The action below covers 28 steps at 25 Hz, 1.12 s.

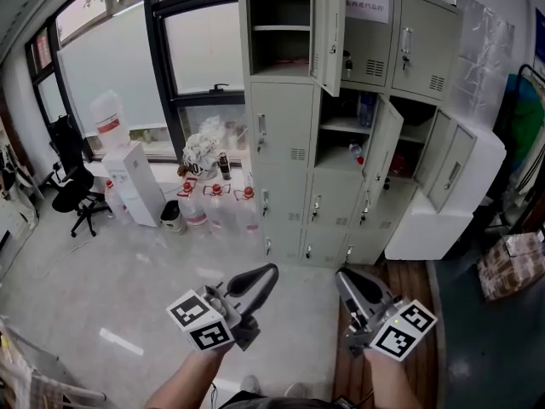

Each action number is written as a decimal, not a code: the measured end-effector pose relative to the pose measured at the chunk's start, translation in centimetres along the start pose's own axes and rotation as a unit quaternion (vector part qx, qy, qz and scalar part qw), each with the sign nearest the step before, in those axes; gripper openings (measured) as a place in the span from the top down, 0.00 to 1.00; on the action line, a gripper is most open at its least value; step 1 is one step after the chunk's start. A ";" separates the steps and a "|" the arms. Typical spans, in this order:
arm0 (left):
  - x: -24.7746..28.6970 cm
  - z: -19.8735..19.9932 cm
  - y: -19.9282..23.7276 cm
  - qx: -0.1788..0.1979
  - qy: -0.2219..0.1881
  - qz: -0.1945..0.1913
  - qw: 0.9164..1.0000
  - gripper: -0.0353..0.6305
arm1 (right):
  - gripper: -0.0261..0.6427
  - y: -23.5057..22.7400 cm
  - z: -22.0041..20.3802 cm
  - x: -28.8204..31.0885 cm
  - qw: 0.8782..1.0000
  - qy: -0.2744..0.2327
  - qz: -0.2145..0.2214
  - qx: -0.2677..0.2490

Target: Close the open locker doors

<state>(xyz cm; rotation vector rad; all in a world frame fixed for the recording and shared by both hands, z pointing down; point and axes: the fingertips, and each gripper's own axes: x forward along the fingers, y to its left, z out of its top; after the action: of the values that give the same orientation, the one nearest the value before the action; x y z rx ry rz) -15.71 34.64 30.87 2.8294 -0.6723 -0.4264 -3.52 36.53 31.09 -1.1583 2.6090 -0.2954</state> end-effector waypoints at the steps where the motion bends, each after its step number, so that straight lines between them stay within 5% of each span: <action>1: 0.1 -0.2 -0.2 0.000 -0.001 0.004 1.000 0.93 | 0.94 -0.2 0.1 -0.3 1.000 0.001 0.002 -0.001; 16: 2.2 0.1 0.1 0.014 -0.009 0.021 1.000 0.93 | 0.94 -2.7 1.1 -0.6 1.000 0.003 0.012 -0.004; 28: 3.9 0.6 6.7 0.007 -0.004 0.012 1.000 0.93 | 0.94 -6.0 0.5 5.1 1.000 0.011 0.003 -0.004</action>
<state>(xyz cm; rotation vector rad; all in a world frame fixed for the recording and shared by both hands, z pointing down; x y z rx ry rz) -15.29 26.91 31.15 2.8306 -0.7133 -0.4300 -2.50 28.79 31.57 -1.1549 2.6356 -0.2984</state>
